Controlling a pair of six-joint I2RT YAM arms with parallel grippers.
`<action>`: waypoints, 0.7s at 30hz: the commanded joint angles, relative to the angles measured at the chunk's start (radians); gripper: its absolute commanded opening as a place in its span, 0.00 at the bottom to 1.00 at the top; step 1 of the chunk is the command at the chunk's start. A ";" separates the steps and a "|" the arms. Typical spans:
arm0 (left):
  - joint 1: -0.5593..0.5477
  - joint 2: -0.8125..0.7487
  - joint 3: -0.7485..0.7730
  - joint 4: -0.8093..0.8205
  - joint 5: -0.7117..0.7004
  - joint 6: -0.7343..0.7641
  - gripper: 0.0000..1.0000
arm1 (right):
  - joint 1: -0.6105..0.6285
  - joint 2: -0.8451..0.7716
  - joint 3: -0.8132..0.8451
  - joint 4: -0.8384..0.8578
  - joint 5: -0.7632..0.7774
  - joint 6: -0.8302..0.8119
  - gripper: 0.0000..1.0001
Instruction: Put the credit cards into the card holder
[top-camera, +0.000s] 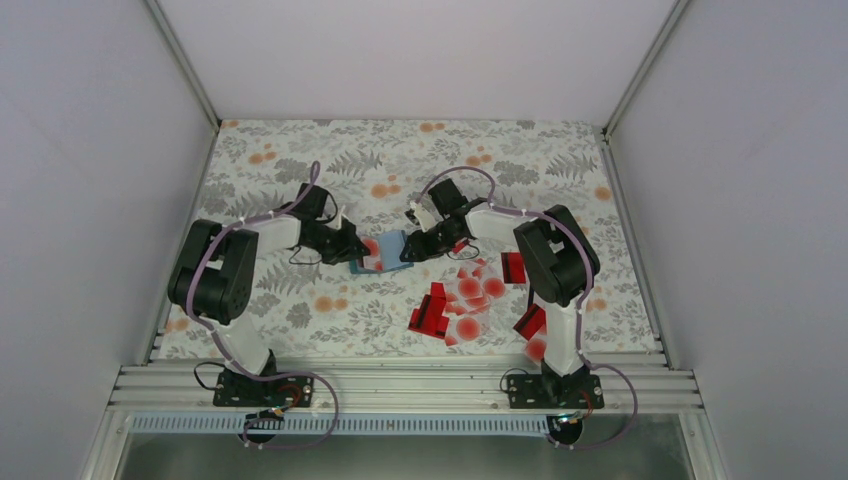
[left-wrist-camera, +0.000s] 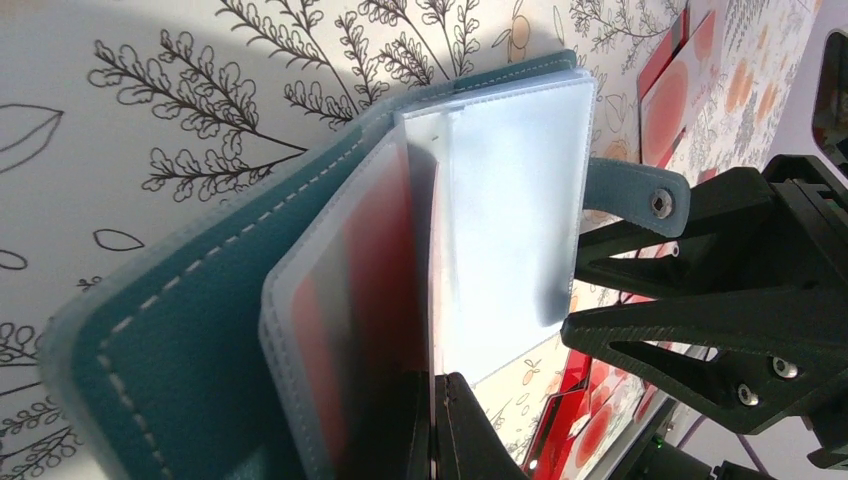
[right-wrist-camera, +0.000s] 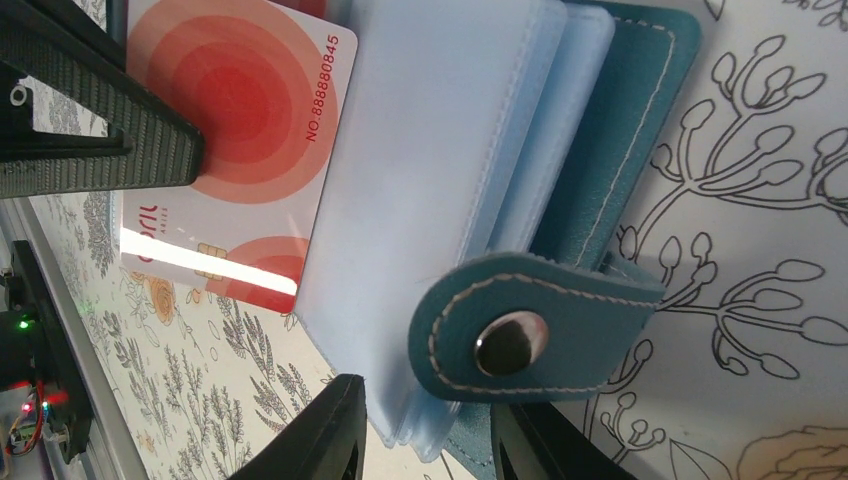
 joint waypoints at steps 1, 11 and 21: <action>0.015 0.028 0.003 0.005 0.023 0.050 0.02 | 0.005 0.080 -0.032 -0.039 0.085 -0.010 0.33; 0.024 0.096 0.055 -0.046 0.079 0.099 0.02 | 0.005 0.088 -0.024 -0.044 0.082 -0.011 0.33; 0.035 0.116 0.084 -0.075 0.078 0.122 0.02 | 0.005 0.095 -0.022 -0.041 0.078 -0.002 0.33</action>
